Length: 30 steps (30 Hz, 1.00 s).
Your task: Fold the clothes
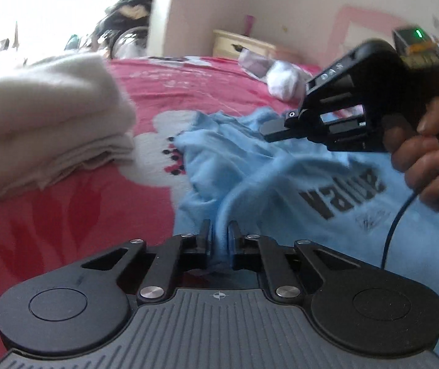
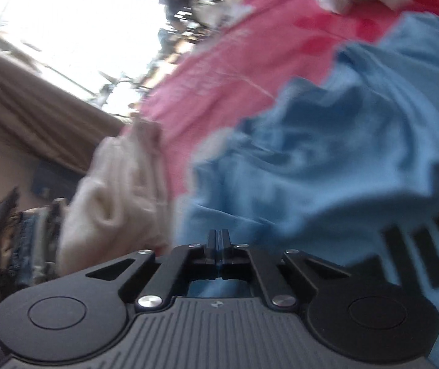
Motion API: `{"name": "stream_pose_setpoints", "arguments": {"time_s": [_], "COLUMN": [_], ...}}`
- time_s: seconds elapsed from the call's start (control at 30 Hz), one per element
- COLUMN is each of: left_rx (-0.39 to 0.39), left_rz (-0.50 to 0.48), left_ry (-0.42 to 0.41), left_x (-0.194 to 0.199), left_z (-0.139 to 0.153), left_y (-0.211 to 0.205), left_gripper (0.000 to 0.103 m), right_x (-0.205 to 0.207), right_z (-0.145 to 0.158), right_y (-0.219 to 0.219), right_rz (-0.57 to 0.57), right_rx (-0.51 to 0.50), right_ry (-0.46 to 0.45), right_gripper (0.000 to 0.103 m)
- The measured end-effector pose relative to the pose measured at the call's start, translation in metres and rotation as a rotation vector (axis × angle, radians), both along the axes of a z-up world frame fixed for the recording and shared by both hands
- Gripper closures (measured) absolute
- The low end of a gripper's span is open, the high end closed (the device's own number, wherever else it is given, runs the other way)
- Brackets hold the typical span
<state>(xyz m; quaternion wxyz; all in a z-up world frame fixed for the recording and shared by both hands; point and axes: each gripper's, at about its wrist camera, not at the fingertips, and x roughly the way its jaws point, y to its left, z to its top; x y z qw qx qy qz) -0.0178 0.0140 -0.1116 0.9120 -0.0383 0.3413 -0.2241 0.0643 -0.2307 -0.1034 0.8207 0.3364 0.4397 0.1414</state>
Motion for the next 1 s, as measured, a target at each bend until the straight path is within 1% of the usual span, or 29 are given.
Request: {"name": "stream_pose_setpoints", "arguments": {"time_s": [0.17,0.23,0.33,0.37,0.4,0.47,0.5,0.57,0.63,0.7,0.8,0.87,0.93,0.97,1.0], "left_rx": [-0.214,-0.26,-0.312,-0.327,-0.343,-0.346,-0.35,-0.354,-0.351,-0.342,-0.304,-0.275,-0.236,-0.204,-0.151], "left_rz": [0.11,0.157,0.208,0.224,0.241,0.27,0.285,0.315,0.343,0.383,0.409,0.378,0.307,0.264,0.213], "left_ry": [0.089,0.126,0.16,0.162,0.163,0.147,0.146,0.147,0.15,0.148,0.121,0.103,0.081,0.066,0.04], "left_x": [0.007,0.012,0.019,0.021,0.023,0.025,0.027,0.031,0.034,0.037,0.036,0.031,0.021,0.016,0.01], "left_z": [0.001,-0.004,-0.012,-0.013,-0.015,-0.014,-0.014,-0.016,-0.017,-0.016,-0.009,-0.003,0.004,0.005,0.007], "left_y": [0.043,0.055,0.068,0.071,0.075,0.079,0.081,0.085,0.089,0.095,0.104,0.105,0.099,0.094,0.086], "left_gripper": [0.095,0.095,0.095,0.095,0.095,0.095,0.095,0.095,0.095,0.095,0.094,0.091,0.072,0.07,0.069], "right_x": [0.027,0.033,0.027,0.023,0.017,0.005,-0.001,-0.009,-0.013,-0.011,-0.008,-0.009,-0.015,-0.019,-0.024], "right_z": [0.012,0.017,0.021,0.02,0.016,0.007,0.003,-0.012,-0.026,-0.036,-0.037,-0.032,-0.023,-0.019,-0.016], "right_y": [0.04,0.051,0.05,0.047,0.042,0.029,0.023,0.013,0.005,0.004,0.012,0.014,0.014,0.012,0.009], "right_rz": [0.108,0.124,0.112,0.102,0.089,0.059,0.044,-0.001,-0.04,-0.048,-0.047,-0.054,-0.068,-0.073,-0.083], "right_rx": [0.02,0.05,0.14,0.157,0.155,0.142,0.135,0.112,0.097,0.094,0.065,0.048,0.032,0.03,0.039], "right_ry": [-0.05,-0.058,-0.039,-0.023,0.004,0.063,0.093,0.166,0.23,0.255,0.229,0.216,0.19,0.18,0.18], "right_gripper": [0.103,0.102,0.097,0.092,0.081,0.073,0.071,0.067,0.067,0.067,0.067,0.067,0.067,0.067,0.066]}}
